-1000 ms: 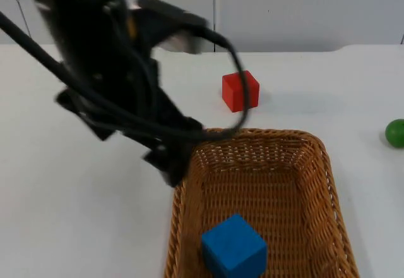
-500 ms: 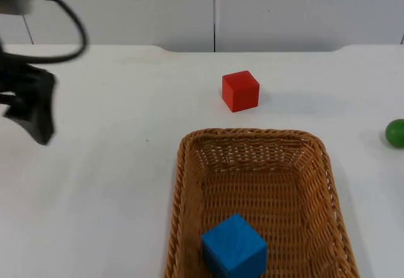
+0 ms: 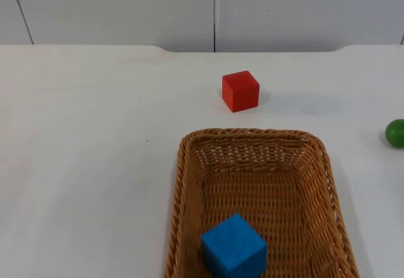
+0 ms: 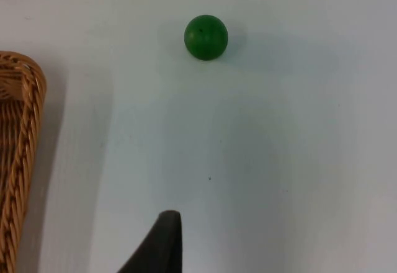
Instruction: Place all geometric objects except the red cube into the basket.
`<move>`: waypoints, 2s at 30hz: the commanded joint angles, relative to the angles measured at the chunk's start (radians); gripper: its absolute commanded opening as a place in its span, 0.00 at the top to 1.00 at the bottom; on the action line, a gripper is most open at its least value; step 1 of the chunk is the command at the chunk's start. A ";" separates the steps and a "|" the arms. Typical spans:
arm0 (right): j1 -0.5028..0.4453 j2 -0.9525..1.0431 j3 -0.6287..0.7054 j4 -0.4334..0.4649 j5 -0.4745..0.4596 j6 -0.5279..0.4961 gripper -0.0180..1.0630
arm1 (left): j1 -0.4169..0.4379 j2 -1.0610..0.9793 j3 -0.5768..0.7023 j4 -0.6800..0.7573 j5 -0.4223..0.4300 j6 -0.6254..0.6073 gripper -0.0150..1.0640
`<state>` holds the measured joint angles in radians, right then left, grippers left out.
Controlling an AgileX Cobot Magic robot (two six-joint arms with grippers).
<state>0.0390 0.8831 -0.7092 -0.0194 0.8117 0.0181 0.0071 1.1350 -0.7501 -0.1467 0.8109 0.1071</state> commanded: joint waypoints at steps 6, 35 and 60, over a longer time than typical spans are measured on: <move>-0.006 0.001 -0.005 0.000 -0.002 -0.008 0.01 | 0.004 -0.197 0.120 -0.051 0.034 0.060 0.01; -0.006 0.214 -0.163 0.019 -0.011 -0.054 0.01 | 0.004 -0.386 0.217 -0.118 -0.023 0.120 0.01; 0.076 1.171 -0.610 0.004 -0.255 -0.137 0.01 | 0.004 -0.386 0.217 -0.116 -0.036 0.124 0.01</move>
<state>0.1128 2.0374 -1.3127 -0.0073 0.5768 -0.1239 0.0071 0.7573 -0.5363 -0.2567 0.7805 0.2272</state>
